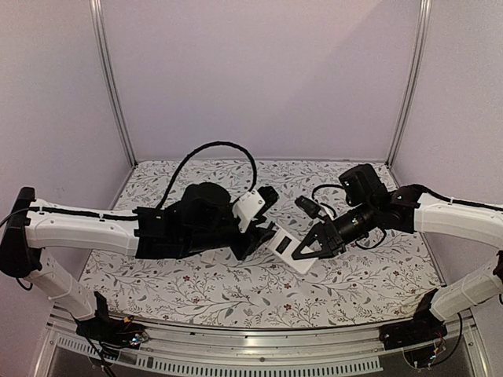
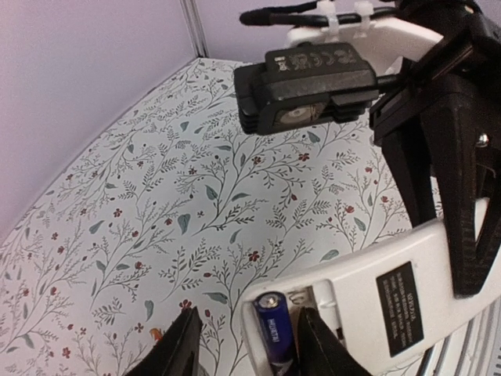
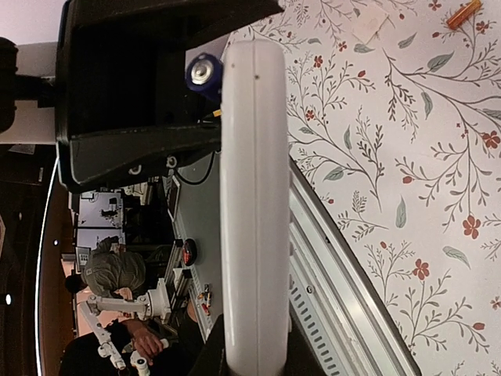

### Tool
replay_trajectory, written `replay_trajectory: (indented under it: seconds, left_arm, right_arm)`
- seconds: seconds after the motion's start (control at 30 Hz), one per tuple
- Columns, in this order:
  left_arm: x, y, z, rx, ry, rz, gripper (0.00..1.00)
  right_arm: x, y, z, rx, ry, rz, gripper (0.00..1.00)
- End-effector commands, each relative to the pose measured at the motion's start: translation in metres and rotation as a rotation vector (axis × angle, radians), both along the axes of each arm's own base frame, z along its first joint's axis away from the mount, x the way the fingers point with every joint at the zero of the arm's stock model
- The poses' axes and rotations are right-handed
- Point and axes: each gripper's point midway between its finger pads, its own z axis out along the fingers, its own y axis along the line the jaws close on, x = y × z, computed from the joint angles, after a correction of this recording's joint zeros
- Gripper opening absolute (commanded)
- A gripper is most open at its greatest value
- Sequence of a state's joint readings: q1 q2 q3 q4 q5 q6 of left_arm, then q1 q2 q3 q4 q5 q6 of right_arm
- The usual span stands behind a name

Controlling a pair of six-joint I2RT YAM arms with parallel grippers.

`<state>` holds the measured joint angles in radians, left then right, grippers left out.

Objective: Load the batteries into the remote control
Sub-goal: Place the battery in the battery compartment.

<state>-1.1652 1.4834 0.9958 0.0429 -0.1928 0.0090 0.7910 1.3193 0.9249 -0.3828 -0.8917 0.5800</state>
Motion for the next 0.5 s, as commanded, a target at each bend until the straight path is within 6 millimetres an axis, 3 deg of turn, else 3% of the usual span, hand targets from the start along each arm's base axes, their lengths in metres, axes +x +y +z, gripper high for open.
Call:
replay_trajectory:
  seconds: [0.0,0.4,0.47]
  left_arm:
    - [-0.002,0.008,0.004,0.001,0.003,0.008,0.47]
    - [-0.013,0.005,0.034,-0.128,0.070,-0.014,0.72]
    - [-0.012,0.010,0.043,-0.169,0.087,0.017,0.83]
  right_arm:
    - [0.001,0.005,0.020,0.066,-0.057,0.031,0.00]
    - [0.011,0.002,0.014,0.046,-0.076,-0.006,0.00]
    - [0.014,0.002,0.014,0.044,-0.085,-0.019,0.00]
